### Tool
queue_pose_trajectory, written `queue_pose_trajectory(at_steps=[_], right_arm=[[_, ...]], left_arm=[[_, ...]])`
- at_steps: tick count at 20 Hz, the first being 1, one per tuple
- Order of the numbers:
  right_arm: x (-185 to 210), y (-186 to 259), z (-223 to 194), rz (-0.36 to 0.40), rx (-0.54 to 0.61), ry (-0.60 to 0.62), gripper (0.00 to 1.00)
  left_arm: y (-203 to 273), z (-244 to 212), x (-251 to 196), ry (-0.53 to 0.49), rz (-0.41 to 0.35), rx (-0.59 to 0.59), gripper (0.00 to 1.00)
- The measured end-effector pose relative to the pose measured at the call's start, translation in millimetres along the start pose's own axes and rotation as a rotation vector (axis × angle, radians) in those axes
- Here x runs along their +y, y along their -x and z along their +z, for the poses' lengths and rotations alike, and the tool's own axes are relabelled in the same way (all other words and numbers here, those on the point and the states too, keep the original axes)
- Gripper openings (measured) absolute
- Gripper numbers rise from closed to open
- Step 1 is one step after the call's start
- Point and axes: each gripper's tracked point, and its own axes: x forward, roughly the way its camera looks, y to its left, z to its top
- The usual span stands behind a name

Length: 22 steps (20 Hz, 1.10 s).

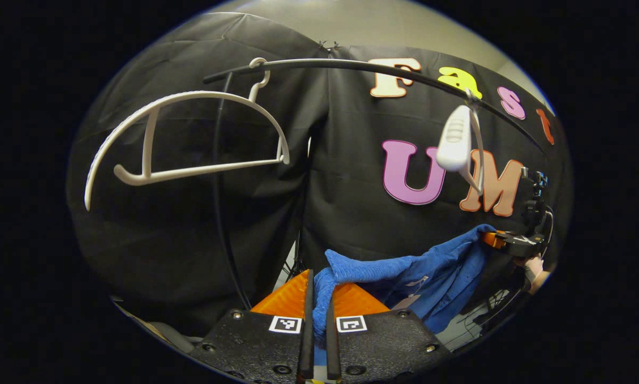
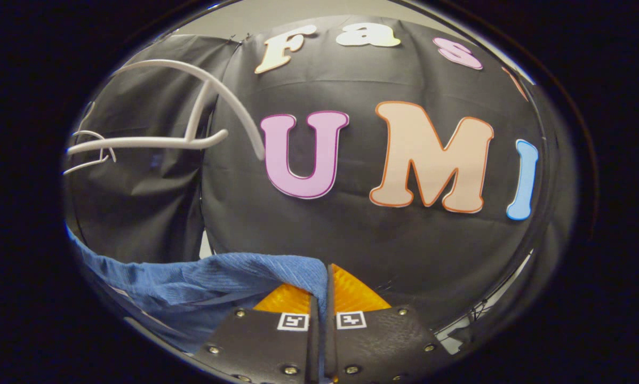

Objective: Grasp the clothes on the hanger with both hands and then place them into the laundry hamper below.

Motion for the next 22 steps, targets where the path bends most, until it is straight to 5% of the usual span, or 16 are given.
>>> queue_pose_trajectory(at_steps=[8,22], right_arm=[[20,48,-27,0.049,0.033,0.017,0.05],[41,124,-20,0.100,-0.004,-0.023,0.05]], left_arm=[[11,-24,-50,-0.116,-0.130,0.027,0.10],[5,-10,-206,-0.158,-0.504,-0.023,0.10]])
